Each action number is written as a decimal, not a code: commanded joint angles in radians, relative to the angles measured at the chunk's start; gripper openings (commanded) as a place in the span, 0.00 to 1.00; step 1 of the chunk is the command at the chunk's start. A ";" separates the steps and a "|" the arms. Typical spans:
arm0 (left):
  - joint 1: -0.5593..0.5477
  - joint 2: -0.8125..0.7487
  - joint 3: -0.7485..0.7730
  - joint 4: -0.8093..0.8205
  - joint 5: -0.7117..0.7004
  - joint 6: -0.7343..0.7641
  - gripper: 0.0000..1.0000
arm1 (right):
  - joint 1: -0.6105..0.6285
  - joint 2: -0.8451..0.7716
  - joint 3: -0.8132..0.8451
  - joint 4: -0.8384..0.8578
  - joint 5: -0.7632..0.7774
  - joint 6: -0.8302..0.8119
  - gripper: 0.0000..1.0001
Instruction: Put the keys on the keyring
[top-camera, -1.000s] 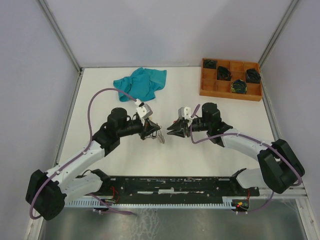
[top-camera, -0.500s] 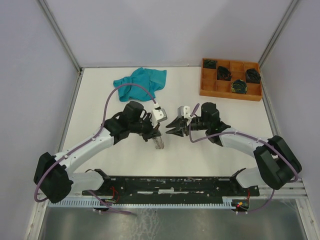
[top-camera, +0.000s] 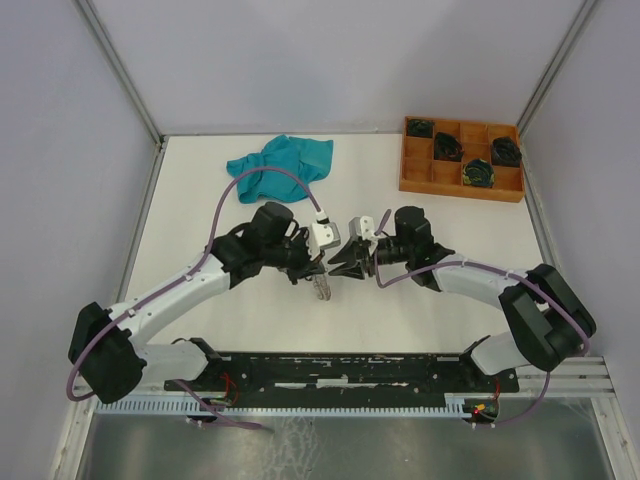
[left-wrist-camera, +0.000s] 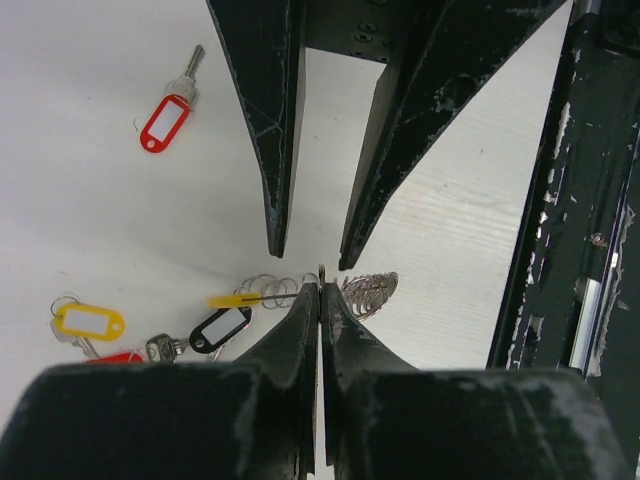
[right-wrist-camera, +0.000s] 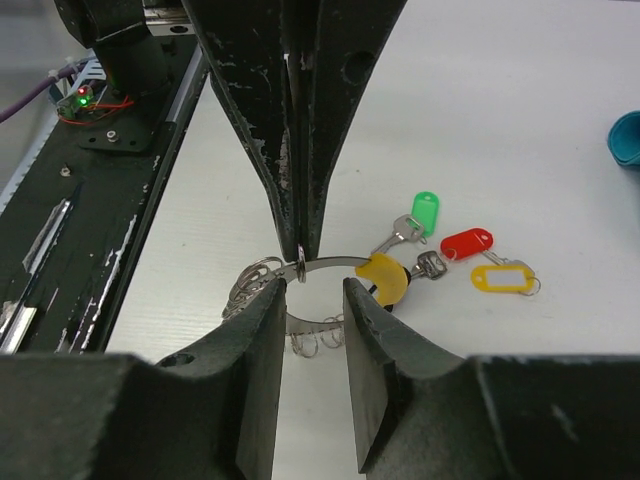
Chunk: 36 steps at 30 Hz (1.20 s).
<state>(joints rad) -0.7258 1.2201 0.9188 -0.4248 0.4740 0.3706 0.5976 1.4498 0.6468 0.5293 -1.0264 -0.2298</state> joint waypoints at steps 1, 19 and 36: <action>-0.008 0.004 0.056 0.021 0.021 0.047 0.03 | 0.012 0.003 0.048 -0.013 -0.061 -0.022 0.37; -0.024 0.023 0.063 0.024 0.067 0.066 0.03 | 0.019 0.012 0.054 -0.027 -0.058 -0.026 0.14; -0.024 -0.068 -0.011 0.120 -0.105 -0.053 0.30 | 0.018 -0.025 0.054 -0.085 0.016 -0.028 0.01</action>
<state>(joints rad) -0.7441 1.2289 0.9325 -0.4072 0.4625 0.3962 0.6136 1.4578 0.6643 0.4442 -1.0409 -0.2600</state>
